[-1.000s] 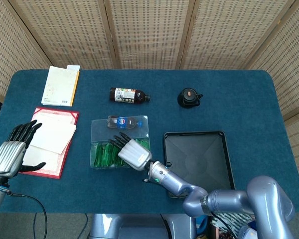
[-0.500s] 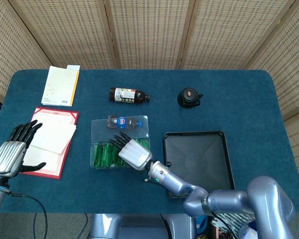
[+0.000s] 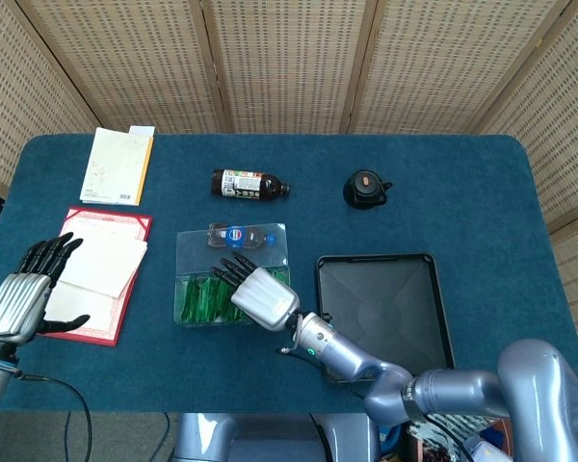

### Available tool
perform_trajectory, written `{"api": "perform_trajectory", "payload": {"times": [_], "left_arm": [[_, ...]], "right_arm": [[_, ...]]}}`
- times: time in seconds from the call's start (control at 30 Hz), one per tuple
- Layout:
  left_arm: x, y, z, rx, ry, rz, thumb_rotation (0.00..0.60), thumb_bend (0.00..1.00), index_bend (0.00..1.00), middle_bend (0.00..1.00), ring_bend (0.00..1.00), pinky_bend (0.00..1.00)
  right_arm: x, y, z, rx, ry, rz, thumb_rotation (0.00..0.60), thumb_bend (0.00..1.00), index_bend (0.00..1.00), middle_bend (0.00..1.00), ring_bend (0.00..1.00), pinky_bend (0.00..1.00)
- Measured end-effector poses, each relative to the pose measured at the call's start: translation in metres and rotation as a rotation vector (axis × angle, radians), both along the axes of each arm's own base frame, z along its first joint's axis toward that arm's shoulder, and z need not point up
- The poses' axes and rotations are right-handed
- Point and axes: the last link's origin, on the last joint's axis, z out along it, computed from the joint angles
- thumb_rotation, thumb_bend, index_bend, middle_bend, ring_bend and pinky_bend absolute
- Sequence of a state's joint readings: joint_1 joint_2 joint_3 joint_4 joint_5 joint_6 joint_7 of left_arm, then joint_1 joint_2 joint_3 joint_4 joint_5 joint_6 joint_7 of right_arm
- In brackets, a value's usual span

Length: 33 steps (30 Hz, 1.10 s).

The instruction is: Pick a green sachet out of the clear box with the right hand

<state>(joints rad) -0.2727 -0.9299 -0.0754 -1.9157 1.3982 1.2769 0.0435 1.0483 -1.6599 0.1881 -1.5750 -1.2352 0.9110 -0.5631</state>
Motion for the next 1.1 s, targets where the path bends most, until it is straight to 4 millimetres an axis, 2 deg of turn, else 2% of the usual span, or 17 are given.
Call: {"api": "perform_trajectory", "payload": {"times": [0.3,0.63,0.77,0.97,1.1], "left_arm": [[0.001,-0.001,0.001,-0.003,-0.005,-0.008,0.6,0.05,0.0,0.0,0.0,0.0],[0.001,-0.003,0.002,0.0,-0.011,-0.016,0.6,0.05,0.0,0.0,0.0,0.0],[0.002,-0.004,0.002,-0.001,-0.01,-0.018,0.6,0.05,0.0,0.0,0.0,0.0],[0.003,-0.005,0.001,-0.002,-0.007,-0.023,0.6,0.05,0.0,0.0,0.0,0.0],[0.003,-0.006,0.0,-0.006,-0.005,-0.026,0.6,0.05,0.0,0.0,0.0,0.0]], "right_arm": [[0.01,0.005,0.028,-0.06,-0.015,0.036,0.6,0.61,0.65,0.16,0.0,0.12],[0.016,0.005,0.077,-0.163,-0.029,0.045,0.6,0.61,0.66,0.16,0.0,0.13],[0.017,0.004,0.09,-0.193,-0.036,0.042,0.6,0.61,0.66,0.16,0.0,0.13],[0.015,0.004,0.117,-0.247,-0.038,0.04,0.6,0.61,0.66,0.16,0.0,0.13],[0.006,0.003,0.13,-0.28,-0.027,0.021,0.6,0.61,0.66,0.16,0.0,0.13]]}}
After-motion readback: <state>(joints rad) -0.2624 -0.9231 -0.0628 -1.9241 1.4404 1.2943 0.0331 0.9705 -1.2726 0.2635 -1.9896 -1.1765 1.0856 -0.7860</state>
